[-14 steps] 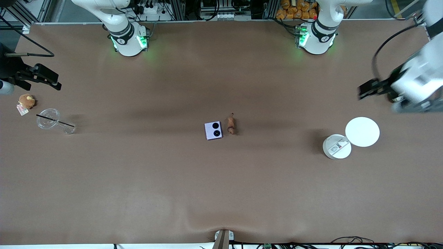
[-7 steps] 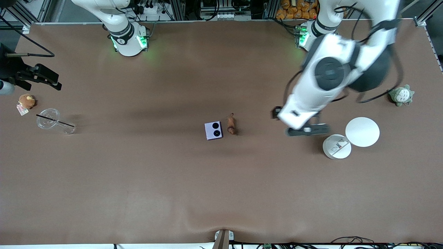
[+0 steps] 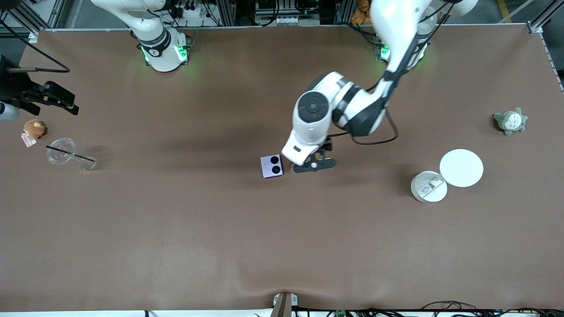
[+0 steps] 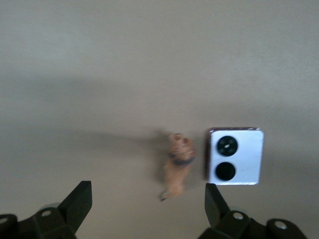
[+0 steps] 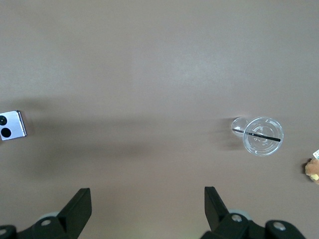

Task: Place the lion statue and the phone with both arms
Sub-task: 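Close the left gripper on the lion statue and lift it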

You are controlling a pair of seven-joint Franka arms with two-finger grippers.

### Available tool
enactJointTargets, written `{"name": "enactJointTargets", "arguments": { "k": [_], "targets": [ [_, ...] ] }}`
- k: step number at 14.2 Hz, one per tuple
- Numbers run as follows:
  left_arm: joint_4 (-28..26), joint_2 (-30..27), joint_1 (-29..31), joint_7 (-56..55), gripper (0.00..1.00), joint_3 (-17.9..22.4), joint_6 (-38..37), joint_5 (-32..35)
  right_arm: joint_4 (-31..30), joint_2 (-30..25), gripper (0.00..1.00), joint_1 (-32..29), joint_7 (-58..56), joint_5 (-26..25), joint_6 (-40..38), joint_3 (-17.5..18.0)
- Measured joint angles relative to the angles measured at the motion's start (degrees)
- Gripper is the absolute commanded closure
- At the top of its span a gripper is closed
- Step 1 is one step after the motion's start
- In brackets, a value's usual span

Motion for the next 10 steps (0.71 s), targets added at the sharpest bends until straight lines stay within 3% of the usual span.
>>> {"name": "enactJointTargets", "arguments": {
  "k": [4,7,10],
  "targets": [
    [0.56,6.28,-1.53,-2.8,0.02,0.16,9.84,0.0,0.0,0.0,0.0,0.0,0.0,0.0,0.0,0.01],
    [1.42,8.11,-1.67,-2.8,0.19,0.27,10.64,0.0,0.0,0.0,0.0,0.0,0.0,0.0,0.0,0.01],
    [1.52,8.24,-2.62,-2.68,0.52,0.28,10.28,0.65,0.01,0.0,0.0,0.0,0.0,0.0,0.0,0.02]
  ]
}}
